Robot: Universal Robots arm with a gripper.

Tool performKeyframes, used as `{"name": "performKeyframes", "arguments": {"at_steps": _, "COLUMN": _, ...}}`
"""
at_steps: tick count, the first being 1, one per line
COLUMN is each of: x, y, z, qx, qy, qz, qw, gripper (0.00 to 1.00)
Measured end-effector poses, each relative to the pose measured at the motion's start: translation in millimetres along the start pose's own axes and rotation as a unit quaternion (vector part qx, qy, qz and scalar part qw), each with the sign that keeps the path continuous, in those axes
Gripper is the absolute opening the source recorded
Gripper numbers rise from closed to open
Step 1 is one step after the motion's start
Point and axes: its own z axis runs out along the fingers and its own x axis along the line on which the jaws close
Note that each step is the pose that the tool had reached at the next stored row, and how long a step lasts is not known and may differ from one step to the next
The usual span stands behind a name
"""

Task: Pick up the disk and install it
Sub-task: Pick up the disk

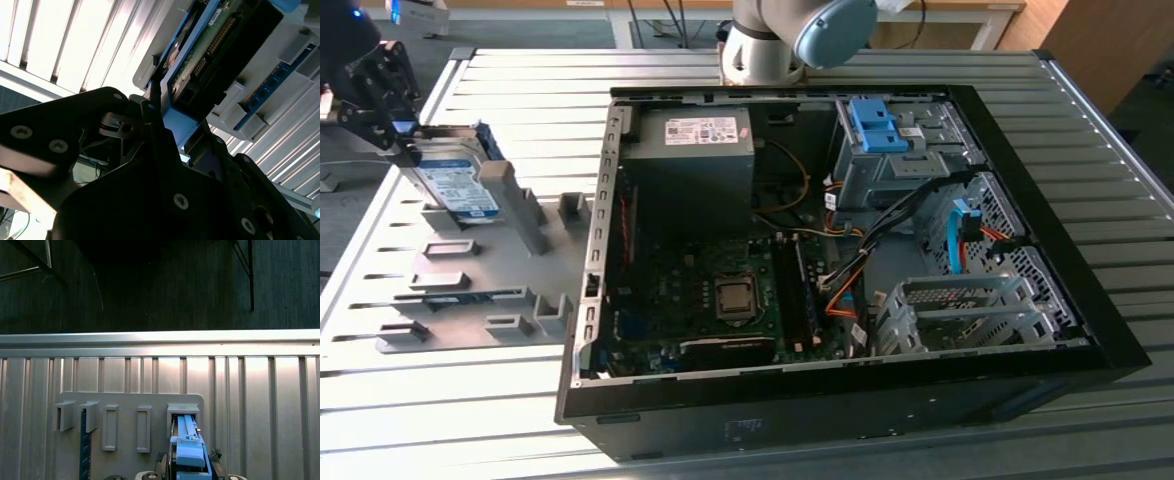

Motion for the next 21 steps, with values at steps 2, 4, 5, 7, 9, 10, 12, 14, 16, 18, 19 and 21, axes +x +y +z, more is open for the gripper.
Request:
{"name": "performKeyframes", "arguments": {"at_steps": 2, "x": 0.5, "y": 0.0, "z": 0.1, "qx": 0.0001, "qy": 0.0000, "qz": 0.000, "qw": 1.0000, "gripper": 0.44}}
{"name": "performKeyframes", "arguments": {"at_steps": 4, "x": 0.9, "y": 0.0, "z": 0.1, "qx": 0.0001, "qy": 0.0000, "qz": 0.000, "qw": 1.0000, "gripper": 0.44}}
{"name": "performKeyframes", "arguments": {"at_steps": 5, "x": 0.9, "y": 0.0, "z": 0.1, "qx": 0.0000, "qy": 0.0000, "qz": 0.000, "qw": 1.0000, "gripper": 0.42}}
{"name": "performKeyframes", "arguments": {"at_steps": 7, "x": 1.0, "y": -0.1, "z": 0.1, "qx": 0.0001, "qy": -0.0001, "qz": 0.000, "qw": 1.0000, "gripper": 0.36}}
{"name": "performKeyframes", "arguments": {"at_steps": 9, "x": 1.1, "y": -0.1, "z": 0.1, "qx": 0.0001, "qy": 0.0000, "qz": 0.000, "qw": 1.0000, "gripper": 0.36}}
{"name": "performKeyframes", "arguments": {"at_steps": 10, "x": 1.1, "y": -0.1, "z": 0.1, "qx": 0.0001, "qy": 0.0000, "qz": 0.000, "qw": 1.0000, "gripper": 0.36}}
{"name": "performKeyframes", "arguments": {"at_steps": 12, "x": 1.2, "y": -0.1, "z": 0.1, "qx": 0.0001, "qy": 0.0000, "qz": 0.000, "qw": 1.0000, "gripper": 0.36}}
{"name": "performKeyframes", "arguments": {"at_steps": 14, "x": 1.2, "y": -0.1, "z": 0.1, "qx": 0.0001, "qy": 0.0000, "qz": 0.000, "qw": 1.0000, "gripper": 0.36}}
{"name": "performKeyframes", "arguments": {"at_steps": 16, "x": 1.3, "y": 0.0, "z": -1.1, "qx": 0.0000, "qy": 0.0000, "qz": 0.000, "qw": 1.0000, "gripper": 0.36}}
{"name": "performKeyframes", "arguments": {"at_steps": 18, "x": 1.4, "y": -0.1, "z": -3.1, "qx": 0.0001, "qy": 0.0000, "qz": 0.000, "qw": 1.0000, "gripper": 0.36}}
{"name": "performKeyframes", "arguments": {"at_steps": 19, "x": 1.4, "y": -0.1, "z": -4.0, "qx": 0.0001, "qy": 0.0000, "qz": 0.000, "qw": 1.0000, "gripper": 0.36}}
{"name": "performKeyframes", "arguments": {"at_steps": 21, "x": 1.4, "y": -0.1, "z": -5.8, "qx": 0.0001, "qy": 0.0000, "qz": 0.000, "qw": 1.0000, "gripper": 0.36}}
